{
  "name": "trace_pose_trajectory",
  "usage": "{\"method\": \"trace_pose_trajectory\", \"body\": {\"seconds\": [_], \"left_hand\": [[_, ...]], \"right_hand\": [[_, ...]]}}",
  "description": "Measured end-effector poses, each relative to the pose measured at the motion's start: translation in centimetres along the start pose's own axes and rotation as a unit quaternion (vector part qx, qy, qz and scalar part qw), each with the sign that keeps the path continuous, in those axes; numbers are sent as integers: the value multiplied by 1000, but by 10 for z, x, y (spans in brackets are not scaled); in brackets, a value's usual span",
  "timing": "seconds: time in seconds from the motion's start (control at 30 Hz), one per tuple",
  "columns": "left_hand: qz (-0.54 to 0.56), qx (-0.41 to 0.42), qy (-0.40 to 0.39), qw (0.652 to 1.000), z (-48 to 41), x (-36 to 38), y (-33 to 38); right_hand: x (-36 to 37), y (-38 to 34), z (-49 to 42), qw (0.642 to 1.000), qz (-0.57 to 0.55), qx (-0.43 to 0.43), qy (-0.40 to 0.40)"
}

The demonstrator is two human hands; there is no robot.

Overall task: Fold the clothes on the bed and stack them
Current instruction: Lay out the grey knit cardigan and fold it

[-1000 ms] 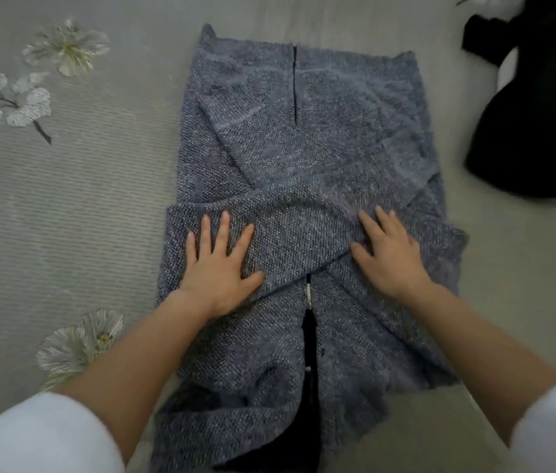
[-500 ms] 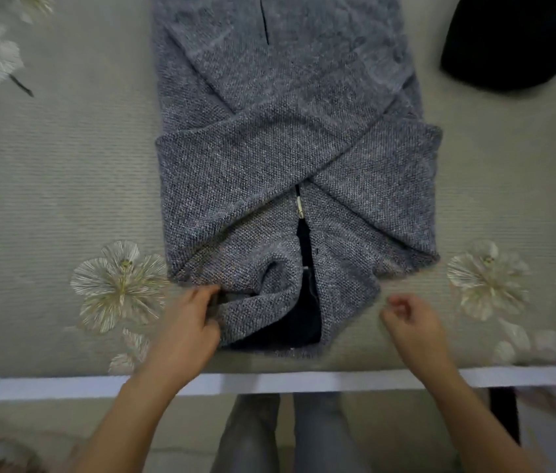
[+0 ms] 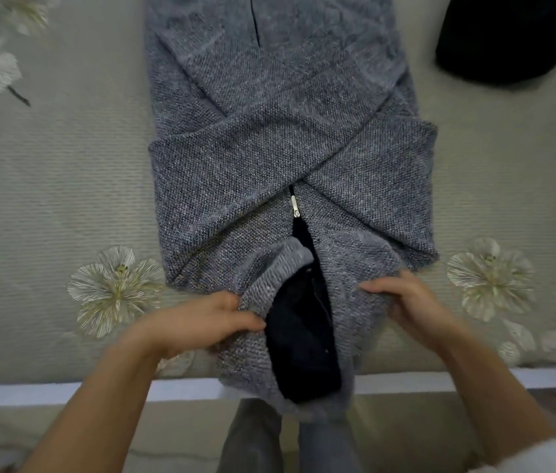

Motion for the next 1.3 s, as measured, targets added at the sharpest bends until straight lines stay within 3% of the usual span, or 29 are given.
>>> {"method": "trace_pose_trajectory", "body": {"seconds": [0.07,0.17,0.27,0.37,0.4,0.5,0.6,0.7,0.8,0.87,0.9,0.93,0.97,1.07,1.1,1.2,1.3], "left_hand": [[193,-61,4,979,1,0,3],[419,-71,2,905,-9,-5,21],[551,28,58,832,-24,-37,58],[665,145,34,732,-29,-70,105],[670,168,42,722,-31,-80,115],[588,197,151,770,-40,-101,126],[402,194,275,852,-43,-105,121],[140,197,375,895,-48,-107,112],[-2,178,413,893,-65,-112,105],[19,160,414,896,-77,-121,103],[45,158,407,898,-83,-125,105],[73,161,397,901,-88,-129,109],[100,164,382,904,-93,-131,113],[139,171,334,917,-101,-138,122],[149,173,323,918,-99,-143,123],[236,209,275,908,-91,-160,125],[240,177,305,905,-90,-170,111]], "right_hand": [[-6,-10,4,998,-19,35,-42],[-13,-21,0,993,-84,72,-39],[-5,-50,-14,986,-158,56,13],[4,-79,-34,970,-232,44,63],[9,-87,-39,964,-255,35,65],[17,-100,-53,965,-247,-24,81],[23,-107,-56,983,-77,-124,113],[37,-119,-55,958,115,-233,123],[58,-137,-55,860,360,-323,163],[67,-147,-61,750,520,-350,212],[70,-153,-65,708,567,-355,225],[72,-158,-68,691,586,-356,228],[71,-164,-72,700,574,-358,227],[57,-183,-79,828,385,-346,216],[52,-192,-78,853,314,-354,220],[37,-212,-79,872,221,-369,233],[32,-224,-96,862,264,-352,253]]}}
Point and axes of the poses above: each hand's wrist, its own z-axis away from the middle knuckle, its own x-axis out of the palm, y = z × x, the point moved 8 cm from there along -z, towards the middle knuckle, and after that the axes turned 8 degrees about y, right-handed, at the moved point
